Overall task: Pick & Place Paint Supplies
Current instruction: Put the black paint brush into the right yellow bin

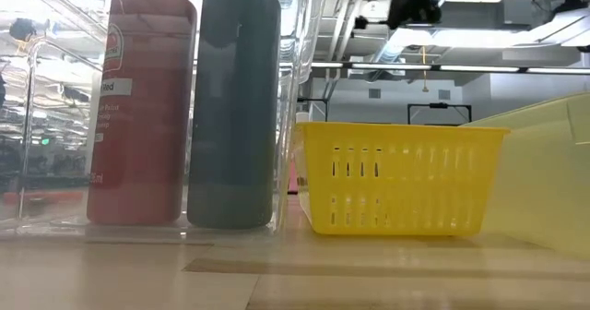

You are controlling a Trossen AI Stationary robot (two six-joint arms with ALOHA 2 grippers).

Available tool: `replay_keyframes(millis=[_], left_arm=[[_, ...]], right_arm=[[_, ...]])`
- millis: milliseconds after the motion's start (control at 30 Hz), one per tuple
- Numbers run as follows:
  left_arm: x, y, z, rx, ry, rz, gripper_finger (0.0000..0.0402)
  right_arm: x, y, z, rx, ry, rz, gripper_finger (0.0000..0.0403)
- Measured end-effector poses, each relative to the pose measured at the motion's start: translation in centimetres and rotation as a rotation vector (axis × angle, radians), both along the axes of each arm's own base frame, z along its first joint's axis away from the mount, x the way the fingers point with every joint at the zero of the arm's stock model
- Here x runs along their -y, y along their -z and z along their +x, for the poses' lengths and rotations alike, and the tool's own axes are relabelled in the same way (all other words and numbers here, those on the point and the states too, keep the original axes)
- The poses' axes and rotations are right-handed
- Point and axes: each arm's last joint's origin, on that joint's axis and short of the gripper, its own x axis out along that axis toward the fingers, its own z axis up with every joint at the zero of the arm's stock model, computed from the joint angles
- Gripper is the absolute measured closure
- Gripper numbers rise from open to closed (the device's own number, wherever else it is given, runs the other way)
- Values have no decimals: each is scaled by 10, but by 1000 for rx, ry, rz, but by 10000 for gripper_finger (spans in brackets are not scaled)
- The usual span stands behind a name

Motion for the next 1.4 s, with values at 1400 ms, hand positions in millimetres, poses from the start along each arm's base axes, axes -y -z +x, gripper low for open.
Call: replay_keyframes(millis=[1400], left_arm=[[3,-1,-3,27,13,-33,339]], right_arm=[[-218,195,-48,16,685,464,394]])
